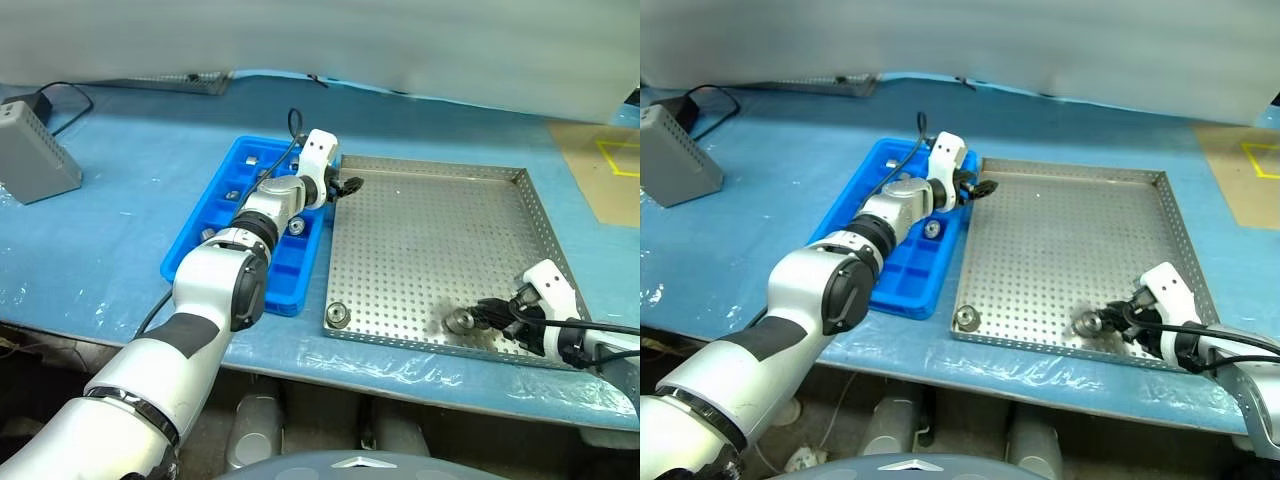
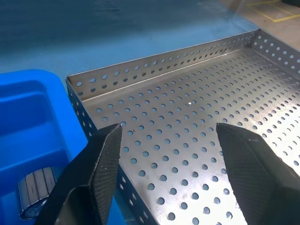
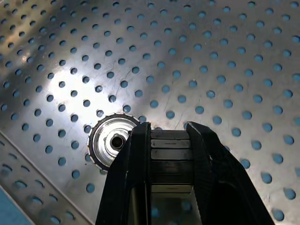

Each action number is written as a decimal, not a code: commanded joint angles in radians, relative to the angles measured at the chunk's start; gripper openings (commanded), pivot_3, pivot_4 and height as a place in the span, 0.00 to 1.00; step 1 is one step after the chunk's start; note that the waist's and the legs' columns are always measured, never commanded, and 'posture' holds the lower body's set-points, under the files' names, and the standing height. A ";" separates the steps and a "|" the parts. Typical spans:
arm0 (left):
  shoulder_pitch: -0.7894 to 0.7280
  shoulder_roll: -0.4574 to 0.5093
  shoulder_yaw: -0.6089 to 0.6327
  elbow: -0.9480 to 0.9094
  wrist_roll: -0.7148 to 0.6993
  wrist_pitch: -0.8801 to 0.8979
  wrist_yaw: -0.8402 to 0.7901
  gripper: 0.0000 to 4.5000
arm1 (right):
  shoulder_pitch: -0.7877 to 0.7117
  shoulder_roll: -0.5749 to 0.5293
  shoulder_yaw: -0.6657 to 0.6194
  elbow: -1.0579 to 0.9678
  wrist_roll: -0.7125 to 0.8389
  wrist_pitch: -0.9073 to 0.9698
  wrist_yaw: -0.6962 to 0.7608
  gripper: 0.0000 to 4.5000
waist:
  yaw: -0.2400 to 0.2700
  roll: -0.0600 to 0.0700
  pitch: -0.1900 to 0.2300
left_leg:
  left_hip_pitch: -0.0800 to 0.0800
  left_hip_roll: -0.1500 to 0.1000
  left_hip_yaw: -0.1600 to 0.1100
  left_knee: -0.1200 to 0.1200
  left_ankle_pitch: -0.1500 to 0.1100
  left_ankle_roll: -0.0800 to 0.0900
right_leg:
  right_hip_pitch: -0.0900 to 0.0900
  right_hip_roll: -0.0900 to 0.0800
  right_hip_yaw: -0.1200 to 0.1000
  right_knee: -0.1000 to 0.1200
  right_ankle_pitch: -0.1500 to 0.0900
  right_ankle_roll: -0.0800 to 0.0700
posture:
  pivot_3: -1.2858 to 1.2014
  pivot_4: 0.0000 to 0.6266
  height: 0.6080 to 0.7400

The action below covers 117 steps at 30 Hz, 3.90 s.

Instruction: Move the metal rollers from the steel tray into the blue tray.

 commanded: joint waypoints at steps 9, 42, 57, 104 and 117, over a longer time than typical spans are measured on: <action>-0.014 -0.001 0.053 -0.034 0.025 -0.013 0.035 0.75 | -0.051 0.029 0.059 0.007 -0.035 -0.066 -0.040 0.16 | -0.001 0.000 0.000 | -0.004 0.001 0.000 -0.001 0.001 0.003 | -0.005 0.001 -0.001 -0.001 0.000 0.000 | 0.54 0.24 1.00; 0.610 0.235 -0.237 -1.383 -0.620 0.674 -0.419 0.75 | -0.669 0.232 0.222 -0.047 -0.018 -0.037 -0.245 0.16 | 0.030 0.003 0.008 | -0.008 0.018 0.030 -0.030 0.032 -0.018 | -0.034 0.009 0.012 0.019 -0.001 -0.013 | 0.55 0.24 1.00; 0.540 0.101 -0.199 -1.316 -0.698 0.652 -0.286 0.75 | -0.716 0.269 0.281 -0.065 -0.041 -0.047 -0.269 0.16 | 0.022 0.003 0.008 | -0.014 0.025 0.029 -0.025 0.032 -0.016 | -0.039 0.017 0.012 0.021 -0.003 -0.018 | 0.55 0.24 1.00; 0.495 0.160 -0.149 -1.234 -0.819 0.751 -0.219 0.75 | -0.778 0.263 0.183 -0.064 0.041 -0.042 -0.297 0.16 | 0.021 0.003 0.008 | -0.013 0.027 0.029 -0.015 0.033 -0.019 | -0.039 0.017 0.013 0.034 -0.002 -0.020 | 0.53 0.24 1.00; 0.473 0.088 -0.141 -1.187 -0.834 0.749 -0.228 0.75 | -0.779 0.274 0.210 -0.095 0.048 -0.017 -0.305 0.16 | 0.021 0.003 0.008 | -0.013 0.027 0.029 -0.015 0.033 -0.019 | -0.039 0.017 0.013 0.034 -0.002 -0.020 | 0.53 0.24 1.00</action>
